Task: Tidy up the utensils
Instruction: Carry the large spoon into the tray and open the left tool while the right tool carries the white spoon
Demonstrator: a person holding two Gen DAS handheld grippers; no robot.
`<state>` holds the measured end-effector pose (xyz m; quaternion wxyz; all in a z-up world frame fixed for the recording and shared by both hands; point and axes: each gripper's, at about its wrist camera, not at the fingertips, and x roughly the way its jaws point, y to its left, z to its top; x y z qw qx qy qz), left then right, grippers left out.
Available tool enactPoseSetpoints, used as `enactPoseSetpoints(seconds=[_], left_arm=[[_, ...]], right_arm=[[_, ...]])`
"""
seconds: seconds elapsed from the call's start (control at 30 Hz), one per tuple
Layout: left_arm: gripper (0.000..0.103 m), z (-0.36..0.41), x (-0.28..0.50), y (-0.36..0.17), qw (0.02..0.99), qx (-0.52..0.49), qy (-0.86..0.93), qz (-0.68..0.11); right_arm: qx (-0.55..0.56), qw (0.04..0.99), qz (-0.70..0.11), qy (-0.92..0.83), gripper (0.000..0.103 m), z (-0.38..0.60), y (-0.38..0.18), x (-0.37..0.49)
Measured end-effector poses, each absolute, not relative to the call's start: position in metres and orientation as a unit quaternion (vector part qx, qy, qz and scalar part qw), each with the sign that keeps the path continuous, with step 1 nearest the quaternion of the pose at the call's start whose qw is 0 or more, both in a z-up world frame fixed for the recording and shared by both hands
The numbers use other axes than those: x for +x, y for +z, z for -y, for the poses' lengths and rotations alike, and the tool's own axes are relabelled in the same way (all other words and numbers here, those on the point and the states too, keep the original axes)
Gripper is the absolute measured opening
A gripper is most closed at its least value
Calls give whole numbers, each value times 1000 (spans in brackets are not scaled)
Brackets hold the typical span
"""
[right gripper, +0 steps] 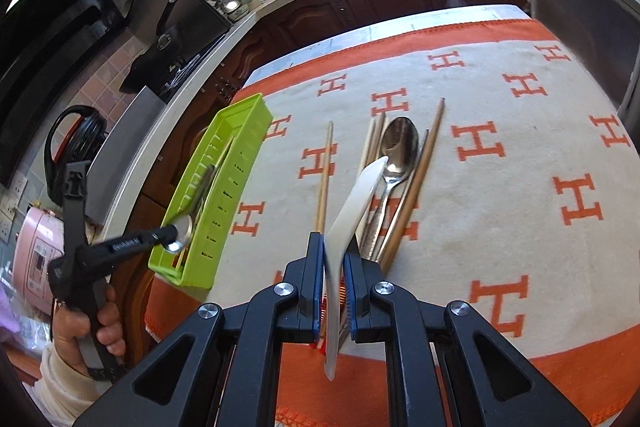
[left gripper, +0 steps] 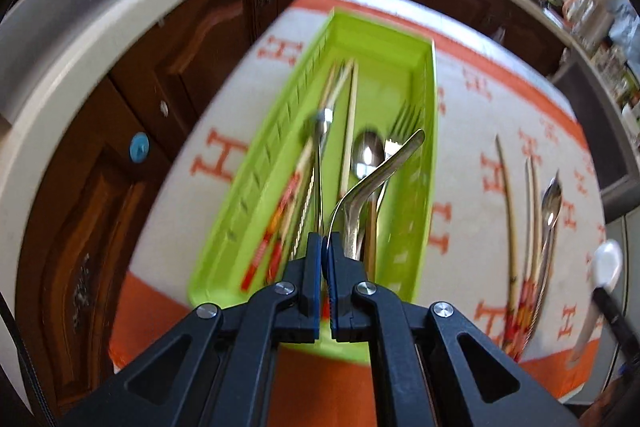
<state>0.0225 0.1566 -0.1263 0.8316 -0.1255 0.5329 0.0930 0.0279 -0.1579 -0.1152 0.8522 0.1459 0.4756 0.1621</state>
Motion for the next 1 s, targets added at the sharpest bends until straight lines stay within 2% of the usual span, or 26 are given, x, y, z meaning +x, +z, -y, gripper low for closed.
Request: enactPoseSetpoints(seconds=[0.2,0.27,0.33,0.4,0.67,0.73,1.0], left_arm=[[4,-142,7,-143,825,-99,78,-551],[11,-140,3,-139,829,-95,72,-547],[28,-142,-2,-132,835,-96,68,-537],[33,-144,-3,-123,844,-90,69,-525],[35,-175,0,-90,872,-102,74,-472],[39,-186,1,-86,876,-110,80,-463],[40,-222,10,-93,874,-127,107,-458]], right_arm=[[122,851,-477,183,9,128,-99,34],[117,848,-479,196,9,113,-93,41],[113,843,-482,210,9,96,-87,50],[107,841,-481,222,9,76,-79,61],[95,824,-496,258,9,-12,-70,118],[89,817,-506,263,9,-35,-77,136],[58,806,-533,253,9,-92,-115,199]])
